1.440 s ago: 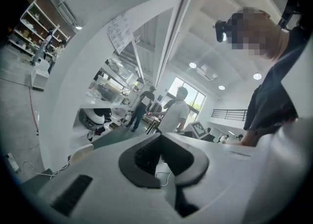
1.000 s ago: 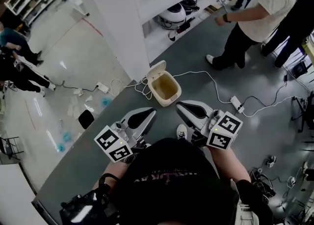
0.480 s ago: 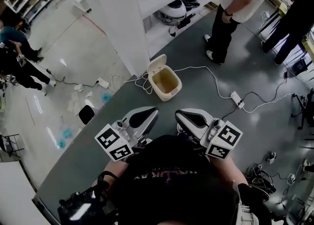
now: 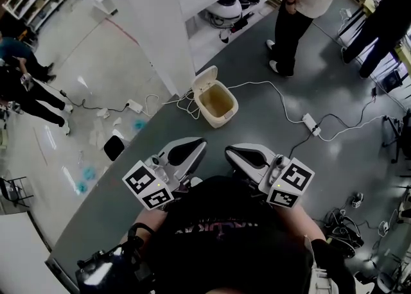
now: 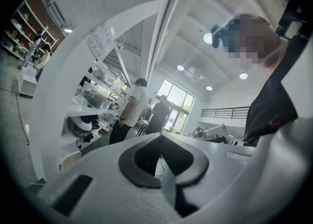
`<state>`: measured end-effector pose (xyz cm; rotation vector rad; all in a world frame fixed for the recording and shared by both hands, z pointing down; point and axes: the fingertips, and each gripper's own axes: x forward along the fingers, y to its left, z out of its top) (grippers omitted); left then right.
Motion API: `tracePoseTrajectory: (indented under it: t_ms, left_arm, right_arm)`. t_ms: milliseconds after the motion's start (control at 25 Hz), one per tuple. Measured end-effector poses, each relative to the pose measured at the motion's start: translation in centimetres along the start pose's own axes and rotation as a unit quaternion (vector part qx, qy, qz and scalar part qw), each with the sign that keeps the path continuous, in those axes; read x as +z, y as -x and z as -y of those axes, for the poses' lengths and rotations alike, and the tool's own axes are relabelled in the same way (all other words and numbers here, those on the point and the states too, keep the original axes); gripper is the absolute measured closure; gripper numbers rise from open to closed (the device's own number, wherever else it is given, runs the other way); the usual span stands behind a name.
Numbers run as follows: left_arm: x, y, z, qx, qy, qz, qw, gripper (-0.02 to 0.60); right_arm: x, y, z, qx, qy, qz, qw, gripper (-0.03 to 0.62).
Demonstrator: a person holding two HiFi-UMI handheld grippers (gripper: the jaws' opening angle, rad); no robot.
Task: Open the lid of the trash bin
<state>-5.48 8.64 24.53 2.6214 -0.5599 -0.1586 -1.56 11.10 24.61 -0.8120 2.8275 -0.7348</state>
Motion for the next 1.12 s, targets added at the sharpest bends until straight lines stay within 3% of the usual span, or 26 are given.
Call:
tracePoseTrajectory:
  t_ms: [1120]
  left_arm:
    - [0.5, 0.2, -1.4, 0.001, 0.020, 0.011, 0.9997, 0.581]
  right_arm:
    - [0.5, -0.9, 0.2, -0.015, 0.013, -0.012, 1.000, 0.589]
